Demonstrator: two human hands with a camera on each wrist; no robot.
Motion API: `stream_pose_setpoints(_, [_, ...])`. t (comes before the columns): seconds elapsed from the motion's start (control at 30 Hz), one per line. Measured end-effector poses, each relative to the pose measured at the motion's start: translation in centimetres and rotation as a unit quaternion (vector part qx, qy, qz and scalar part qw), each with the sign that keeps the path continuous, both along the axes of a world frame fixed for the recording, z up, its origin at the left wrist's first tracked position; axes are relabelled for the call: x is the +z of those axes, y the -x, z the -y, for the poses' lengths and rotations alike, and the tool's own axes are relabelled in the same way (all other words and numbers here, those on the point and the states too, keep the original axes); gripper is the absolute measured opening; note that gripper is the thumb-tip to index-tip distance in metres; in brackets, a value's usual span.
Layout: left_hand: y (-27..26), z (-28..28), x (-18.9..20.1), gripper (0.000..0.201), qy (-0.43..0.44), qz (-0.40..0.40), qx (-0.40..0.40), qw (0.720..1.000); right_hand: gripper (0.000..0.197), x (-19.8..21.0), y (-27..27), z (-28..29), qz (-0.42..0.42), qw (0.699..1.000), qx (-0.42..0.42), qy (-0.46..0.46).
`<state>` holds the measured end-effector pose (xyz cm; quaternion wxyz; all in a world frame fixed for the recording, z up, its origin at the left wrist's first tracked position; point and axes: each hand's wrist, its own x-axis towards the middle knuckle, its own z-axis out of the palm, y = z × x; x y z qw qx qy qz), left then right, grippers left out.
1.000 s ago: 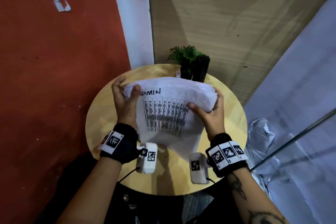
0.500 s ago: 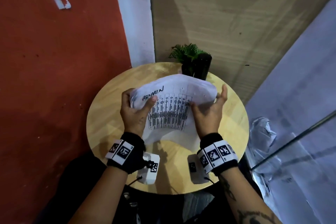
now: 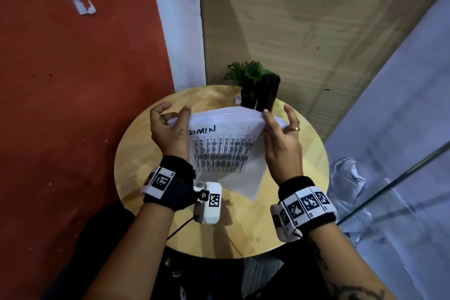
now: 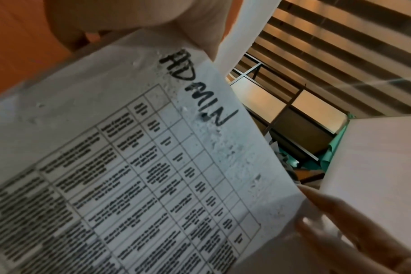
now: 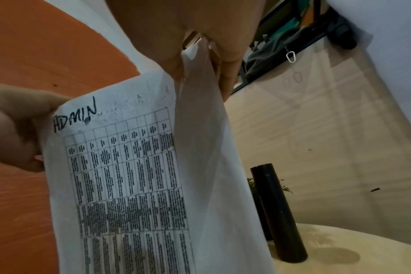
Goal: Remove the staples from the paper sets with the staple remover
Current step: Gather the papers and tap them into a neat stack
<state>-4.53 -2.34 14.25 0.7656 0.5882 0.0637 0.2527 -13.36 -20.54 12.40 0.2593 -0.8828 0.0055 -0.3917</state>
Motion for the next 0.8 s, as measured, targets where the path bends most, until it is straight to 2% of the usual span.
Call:
stream_pose_setpoints(0.07, [-0.1,-0.3,-0.2,0.03,-0.016,-0.006,-0.005,1.0,0.039,0.0,0.1,0.0,0.002,1.0,-0.005,-0.018])
stream_pose_setpoints(0.2, [0.1,-0.4,0.2,0.023,0.012,-0.015,-0.02,1.0,0.046,-0.4,0.4,-0.1,-0.007,0.998,0.005,-0.056])
stream_pose_setpoints(0.27, [0.4,-0.8,0.3,0.022,0.03,-0.007,-0.062,0.998,0.061,-0.8,0.1,0.3,0.005,0.987,0.051,-0.151])
stream_pose_setpoints(0.3, [0.5,-1.3,0.0,0.028,0.034,0.007,-0.106,0.994,0.07,-0.9,0.0,0.6,-0.016,0.966,0.078,-0.245])
stream_pose_setpoints(0.33, [0.8,-1.9,-0.4,0.038,0.02,0.025,-0.161,0.986,0.072,-1.1,-0.2,0.8,-0.05,0.93,0.103,-0.348])
stream_pose_setpoints(0.37, [1.0,-2.5,-1.0,0.053,-0.013,0.037,-0.213,0.976,0.064,-1.5,-0.6,1.0,-0.082,0.893,0.114,-0.428])
stream_pose_setpoints(0.4, [1.1,-3.1,-1.7,0.066,-0.06,0.037,-0.251,0.966,0.05,-1.7,-0.9,1.1,-0.106,0.872,0.105,-0.467])
stream_pose_setpoints(0.43, [1.1,-3.5,-2.5,0.071,-0.112,0.03,-0.263,0.958,0.035,-1.8,-1.3,1.1,-0.123,0.871,0.083,-0.469])
stream_pose_setpoints(0.47, [1.0,-3.7,-3.3,0.067,-0.156,0.017,-0.254,0.954,0.022,-1.7,-1.6,0.9,-0.131,0.881,0.062,-0.451])
stream_pose_setpoints(0.53, [0.7,-3.3,-4.1,0.047,-0.199,0.004,-0.209,0.958,0.005,-1.4,-2.3,0.2,-0.128,0.909,0.026,-0.396])
stream_pose_setpoints(0.57, [0.5,-2.9,-4.2,0.04,-0.21,0.013,-0.184,0.96,0.004,-1.2,-2.6,-0.3,-0.114,0.925,0.012,-0.364])
stream_pose_setpoints(0.67, [0.4,-1.6,-3.7,0.027,-0.245,0.08,-0.127,0.958,0.021,-0.6,-2.9,-1.8,-0.024,0.967,-0.024,-0.253])
stream_pose_setpoints(0.73, [1.3,-0.8,-3.5,0.013,-0.239,0.116,-0.106,0.958,0.026,-0.6,-2.3,-3.1,0.021,0.97,-0.047,-0.238])
stream_pose_setpoints(0.8, [2.4,-0.5,-4.0,0.016,-0.204,0.114,-0.096,0.968,0.025,-1.1,-1.4,-4.2,0.021,0.95,-0.053,-0.307])
